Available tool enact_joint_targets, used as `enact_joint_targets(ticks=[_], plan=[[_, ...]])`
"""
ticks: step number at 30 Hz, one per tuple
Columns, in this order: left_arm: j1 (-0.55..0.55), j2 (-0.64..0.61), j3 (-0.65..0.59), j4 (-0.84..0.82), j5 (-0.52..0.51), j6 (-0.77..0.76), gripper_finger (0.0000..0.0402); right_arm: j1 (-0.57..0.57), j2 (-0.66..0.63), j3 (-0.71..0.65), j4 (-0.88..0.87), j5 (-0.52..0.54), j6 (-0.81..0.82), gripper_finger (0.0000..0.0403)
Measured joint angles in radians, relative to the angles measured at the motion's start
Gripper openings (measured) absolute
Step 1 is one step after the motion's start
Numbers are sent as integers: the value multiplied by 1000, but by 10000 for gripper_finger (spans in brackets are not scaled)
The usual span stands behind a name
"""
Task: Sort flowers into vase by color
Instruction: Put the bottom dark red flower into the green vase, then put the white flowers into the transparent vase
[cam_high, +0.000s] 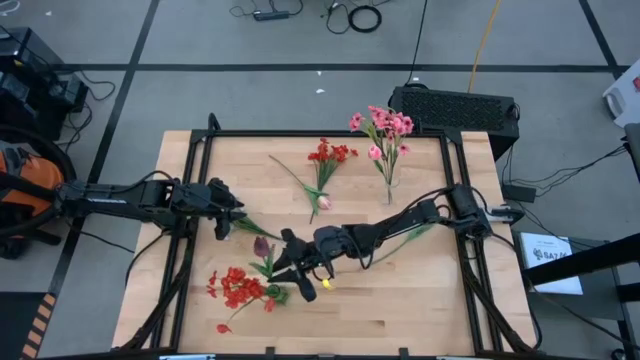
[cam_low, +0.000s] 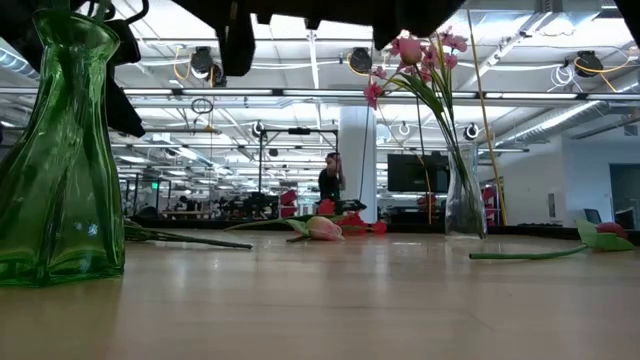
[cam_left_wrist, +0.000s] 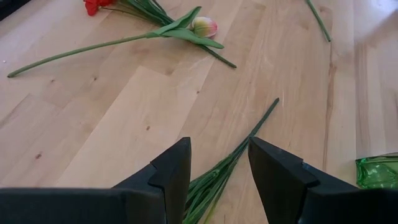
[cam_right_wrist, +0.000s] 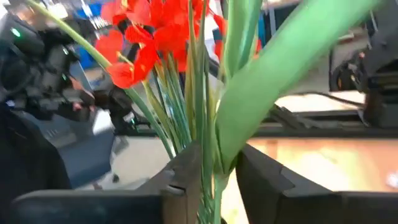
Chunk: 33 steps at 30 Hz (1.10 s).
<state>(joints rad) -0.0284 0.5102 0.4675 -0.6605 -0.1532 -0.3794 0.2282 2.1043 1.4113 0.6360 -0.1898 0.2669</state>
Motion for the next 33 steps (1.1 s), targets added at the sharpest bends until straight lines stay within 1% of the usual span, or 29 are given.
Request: enact_joint_targets(ticks=[4,8,16,17,18,20,23,25,26,27,28,29,33], plan=[[0,0,0,0,-1,0,168,-14,-59,0,-158,0,-41,110],[0,0,0,0,-4,0,168,-27,-125,0,-324,1,-63,124],[0,0,0,1,-6,0,168,-47,-281,1,-689,16,-66,130],[0,0,0,1,-6,0,168,-49,-305,2,-747,32,-55,130],[0,0,0,1,-7,0,168,-50,-327,2,-808,59,-37,130],[0,0,0,1,-10,-5,168,-52,-363,2,-909,147,17,130],[0,0,0,1,-30,-5,168,-52,-410,1,-1084,303,100,130],[0,0,0,1,-45,-5,168,-53,-429,2,-1190,433,164,130],[0,0,0,1,-47,-5,168,-55,-430,2,-1237,496,217,129],[0,0,0,1,-47,-5,168,-63,-430,1,-1268,538,272,127],[0,0,0,2,-47,-5,168,-76,-427,1,-1291,545,319,124],[0,0,0,3,-45,-8,168,-95,-421,1,-1303,519,349,120],[0,0,1,5,-26,-48,168,-167,-360,1,-1223,346,384,99]])
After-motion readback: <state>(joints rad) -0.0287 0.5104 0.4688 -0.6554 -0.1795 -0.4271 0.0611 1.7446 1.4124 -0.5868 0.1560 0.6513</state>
